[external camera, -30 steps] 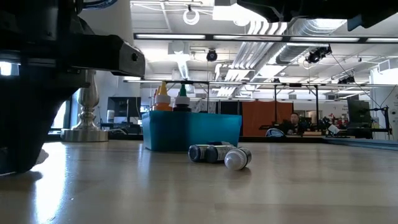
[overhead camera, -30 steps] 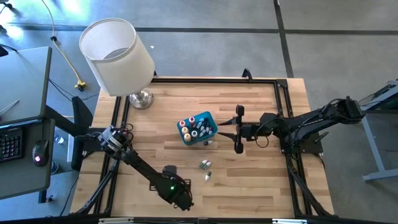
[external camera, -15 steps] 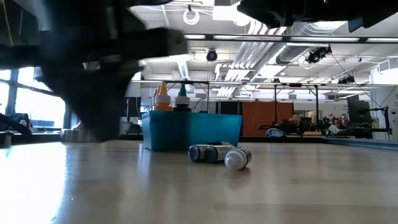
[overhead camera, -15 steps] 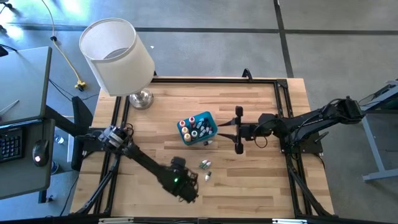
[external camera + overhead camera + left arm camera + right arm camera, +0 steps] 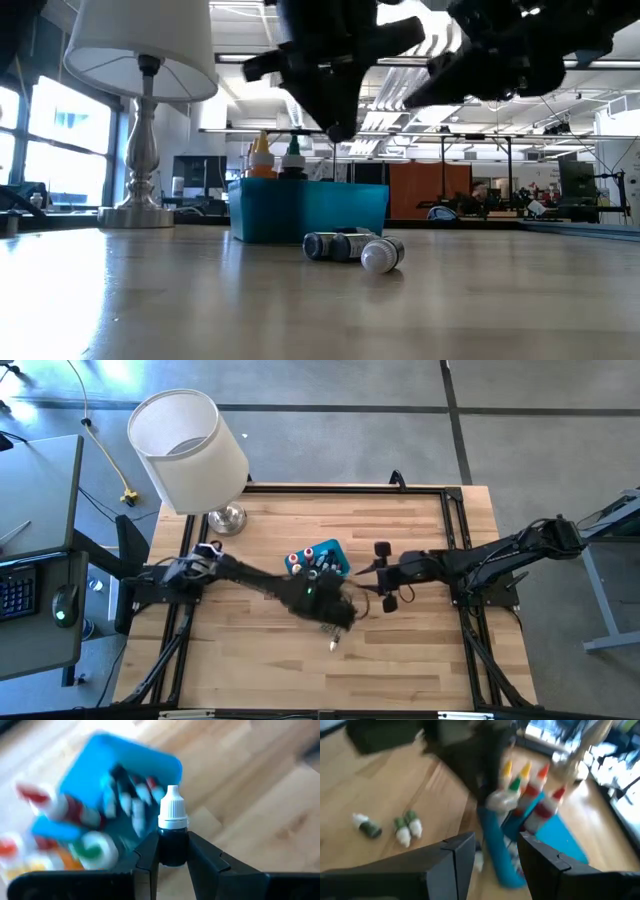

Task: Pick & Place food coloring
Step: Put the small blue food coloring bottle into the bin, then put the bottom small green food coloring bottle into the bin

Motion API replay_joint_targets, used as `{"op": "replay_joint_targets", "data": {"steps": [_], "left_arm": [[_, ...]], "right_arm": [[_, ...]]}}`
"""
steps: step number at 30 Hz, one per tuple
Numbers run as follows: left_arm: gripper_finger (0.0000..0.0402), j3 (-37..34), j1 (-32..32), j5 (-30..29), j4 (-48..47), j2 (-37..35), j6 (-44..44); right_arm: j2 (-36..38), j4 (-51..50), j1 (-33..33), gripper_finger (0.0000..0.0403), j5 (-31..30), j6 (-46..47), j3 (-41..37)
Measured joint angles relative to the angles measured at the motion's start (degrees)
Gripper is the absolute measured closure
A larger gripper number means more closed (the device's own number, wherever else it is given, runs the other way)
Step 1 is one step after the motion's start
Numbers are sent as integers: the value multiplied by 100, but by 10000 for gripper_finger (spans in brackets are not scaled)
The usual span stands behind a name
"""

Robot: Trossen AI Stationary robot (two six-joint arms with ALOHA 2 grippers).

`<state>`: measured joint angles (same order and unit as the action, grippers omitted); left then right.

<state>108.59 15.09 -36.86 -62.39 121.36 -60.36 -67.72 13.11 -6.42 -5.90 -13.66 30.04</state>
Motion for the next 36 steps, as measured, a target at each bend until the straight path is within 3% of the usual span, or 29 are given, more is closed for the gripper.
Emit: {"op": "replay_joint_targets", "data": {"steps": [4,11,18,28,32,36], "left_arm": [[327,145,-545,239,-9,0,1143],[326,51,-1434,1443,20,0,2848],[297,-383,-1956,2075,452,0,3207],[244,-488,-1958,2455,1182,0,3614],[248,49,-1964,2644,511,8,3656],[250,917,-1913,2620,-657,9,3577]], "right_arm": [[0,-420,0,261,-11,523,0],[-2,-706,2,260,-1,1208,-4],[-2,-733,-1,260,63,1580,-4],[-88,-590,-213,261,411,1680,-4],[-536,148,-594,261,557,1185,-4],[-1407,1571,-985,261,1216,368,-4]]}}
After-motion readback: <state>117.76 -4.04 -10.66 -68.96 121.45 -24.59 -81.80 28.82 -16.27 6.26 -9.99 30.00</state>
